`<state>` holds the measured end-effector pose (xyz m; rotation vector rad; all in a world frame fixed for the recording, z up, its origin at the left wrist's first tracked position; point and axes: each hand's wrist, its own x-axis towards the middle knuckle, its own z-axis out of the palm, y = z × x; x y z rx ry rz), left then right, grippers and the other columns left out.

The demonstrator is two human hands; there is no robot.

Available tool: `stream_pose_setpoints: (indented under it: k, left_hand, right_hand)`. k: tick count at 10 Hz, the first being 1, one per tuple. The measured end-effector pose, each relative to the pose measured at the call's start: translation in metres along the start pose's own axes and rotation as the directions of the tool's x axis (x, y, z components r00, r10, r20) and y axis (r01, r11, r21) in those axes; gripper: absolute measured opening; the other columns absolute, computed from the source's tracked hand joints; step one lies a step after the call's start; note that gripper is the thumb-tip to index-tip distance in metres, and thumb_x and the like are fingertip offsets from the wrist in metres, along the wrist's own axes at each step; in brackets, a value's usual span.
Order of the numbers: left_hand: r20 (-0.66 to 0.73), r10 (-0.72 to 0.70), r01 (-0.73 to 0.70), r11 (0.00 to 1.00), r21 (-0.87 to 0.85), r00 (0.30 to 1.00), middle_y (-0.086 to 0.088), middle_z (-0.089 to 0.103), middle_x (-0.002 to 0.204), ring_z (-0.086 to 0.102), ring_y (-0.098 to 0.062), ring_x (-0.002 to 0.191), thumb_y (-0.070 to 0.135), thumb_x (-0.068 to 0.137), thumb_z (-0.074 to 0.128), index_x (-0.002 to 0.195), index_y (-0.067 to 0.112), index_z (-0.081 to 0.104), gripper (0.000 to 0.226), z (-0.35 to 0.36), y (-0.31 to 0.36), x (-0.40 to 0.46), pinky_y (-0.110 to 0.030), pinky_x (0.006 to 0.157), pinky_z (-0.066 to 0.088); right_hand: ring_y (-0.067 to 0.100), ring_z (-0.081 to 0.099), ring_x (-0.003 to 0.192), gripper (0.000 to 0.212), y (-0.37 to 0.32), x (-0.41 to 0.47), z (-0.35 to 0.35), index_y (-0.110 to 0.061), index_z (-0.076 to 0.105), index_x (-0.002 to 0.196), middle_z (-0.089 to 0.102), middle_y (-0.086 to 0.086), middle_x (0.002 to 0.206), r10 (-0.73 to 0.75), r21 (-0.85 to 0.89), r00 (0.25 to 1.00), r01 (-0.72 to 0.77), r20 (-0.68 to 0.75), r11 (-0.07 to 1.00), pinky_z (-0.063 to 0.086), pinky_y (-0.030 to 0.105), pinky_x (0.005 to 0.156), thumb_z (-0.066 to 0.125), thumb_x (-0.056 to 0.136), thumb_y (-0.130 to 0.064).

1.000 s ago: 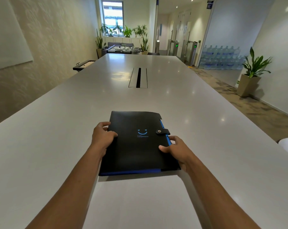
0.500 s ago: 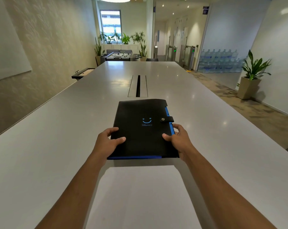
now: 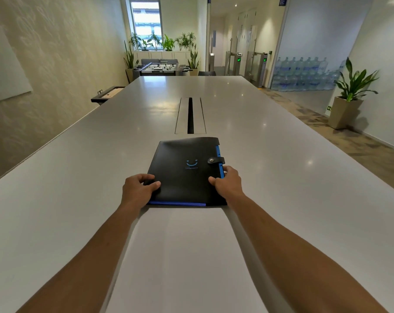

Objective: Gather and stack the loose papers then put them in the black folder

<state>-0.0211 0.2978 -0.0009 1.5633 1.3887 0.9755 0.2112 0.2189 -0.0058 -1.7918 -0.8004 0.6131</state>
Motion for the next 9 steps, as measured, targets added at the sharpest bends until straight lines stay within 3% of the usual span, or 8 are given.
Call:
stream_pose_setpoints:
  k: [1, 2, 4, 5, 6, 7, 8, 9]
  left_hand:
    - [-0.018, 0.036, -0.035, 0.997, 0.072, 0.999, -0.011, 0.065, 0.121, 0.061, -0.028, 0.108, 0.02, 0.08, 0.078, 0.112, 0.01, 0.068, 0.034, 0.006, -0.003, 0.017, -0.042, 0.097, 0.049]
    - [-0.067, 0.078, -0.07, 0.991, 0.112, 0.995, -0.013, 0.065, 0.122, 0.06, -0.029, 0.11, 0.023, 0.08, 0.078, 0.115, 0.008, 0.068, 0.04, 0.011, -0.004, 0.033, -0.036, 0.095, 0.047]
    - [-0.112, 0.146, -0.121, 0.97, 0.21, 0.983, -0.017, 0.068, 0.116, 0.063, -0.03, 0.107, 0.024, 0.081, 0.077, 0.115, 0.002, 0.068, 0.041, 0.024, 0.0, 0.049, -0.033, 0.092, 0.046]
    - [-0.128, 0.219, -0.176, 0.942, 0.286, 0.967, -0.019, 0.07, 0.105, 0.065, -0.031, 0.096, 0.024, 0.083, 0.075, 0.107, -0.002, 0.07, 0.035, 0.03, -0.002, 0.049, -0.029, 0.081, 0.046]
    - [-0.131, 0.253, -0.199, 0.923, 0.329, 0.958, -0.019, 0.069, 0.101, 0.064, -0.033, 0.091, 0.029, 0.089, 0.068, 0.098, -0.002, 0.07, 0.032, 0.032, -0.008, 0.044, -0.034, 0.078, 0.047]
    - [-0.104, 0.247, -0.203, 0.926, 0.317, 0.963, -0.015, 0.065, 0.103, 0.062, -0.031, 0.091, 0.036, 0.093, 0.06, 0.097, 0.002, 0.068, 0.036, 0.032, -0.008, 0.033, -0.039, 0.079, 0.051]
    - [-0.11, 0.231, -0.189, 0.934, 0.303, 0.967, -0.014, 0.058, 0.125, 0.059, -0.03, 0.108, 0.039, 0.095, 0.057, 0.122, 0.002, 0.061, 0.046, 0.033, -0.003, 0.014, -0.041, 0.092, 0.05]
    - [-0.111, 0.277, -0.232, 0.923, 0.308, 0.955, -0.011, 0.052, 0.137, 0.054, -0.029, 0.121, 0.038, 0.094, 0.057, 0.131, 0.003, 0.055, 0.051, 0.037, -0.001, -0.013, -0.041, 0.099, 0.046]
  right_hand:
    - [0.025, 0.054, 0.115, 0.054, -0.001, 0.019, 0.014, -0.009, 0.047, 0.132, 0.055, 0.011, 0.131, -0.048, -0.136, 0.998, 0.043, -0.033, 0.99, 0.041, 0.026, 0.078, 0.07, 0.085, -0.022]
    - [0.023, 0.056, 0.11, 0.047, 0.0, 0.035, 0.025, -0.007, 0.051, 0.124, 0.058, 0.012, 0.123, -0.097, -0.212, 0.994, 0.085, -0.044, 0.973, 0.041, 0.024, 0.076, 0.07, 0.085, -0.025]
    - [0.023, 0.056, 0.111, 0.041, 0.002, 0.051, 0.036, -0.008, 0.06, 0.125, 0.058, 0.012, 0.122, -0.21, -0.365, 0.972, 0.16, -0.101, 0.917, 0.043, 0.026, 0.089, 0.067, 0.089, -0.026]
    - [0.022, 0.054, 0.109, 0.036, 0.004, 0.048, 0.037, -0.016, 0.065, 0.122, 0.062, 0.006, 0.117, -0.29, -0.546, 0.944, 0.163, -0.155, 0.822, 0.044, 0.035, 0.093, 0.062, 0.091, -0.035]
    - [0.02, 0.055, 0.099, 0.028, 0.003, 0.041, 0.032, -0.016, 0.07, 0.11, 0.064, 0.004, 0.109, -0.352, -0.557, 0.913, 0.186, -0.206, 0.809, 0.042, 0.035, 0.087, 0.057, 0.094, -0.035]
    - [0.015, 0.059, 0.076, 0.032, 0.003, 0.027, 0.025, -0.014, 0.072, 0.09, 0.068, 0.003, 0.087, -0.4, -0.485, 0.888, 0.253, -0.227, 0.837, 0.052, 0.034, 0.076, 0.052, 0.097, -0.038]
    - [0.014, 0.059, 0.063, 0.041, 0.006, 0.006, 0.014, -0.016, 0.067, 0.078, 0.065, -0.002, 0.072, -0.439, -0.473, 0.873, 0.303, -0.21, 0.828, 0.055, 0.033, 0.063, 0.045, 0.099, -0.043]
    - [0.014, 0.058, 0.06, 0.042, 0.014, -0.017, -0.001, -0.019, 0.066, 0.073, 0.063, -0.006, 0.067, -0.461, -0.476, 0.869, 0.332, -0.183, 0.814, 0.054, 0.033, 0.058, 0.044, 0.098, -0.044]
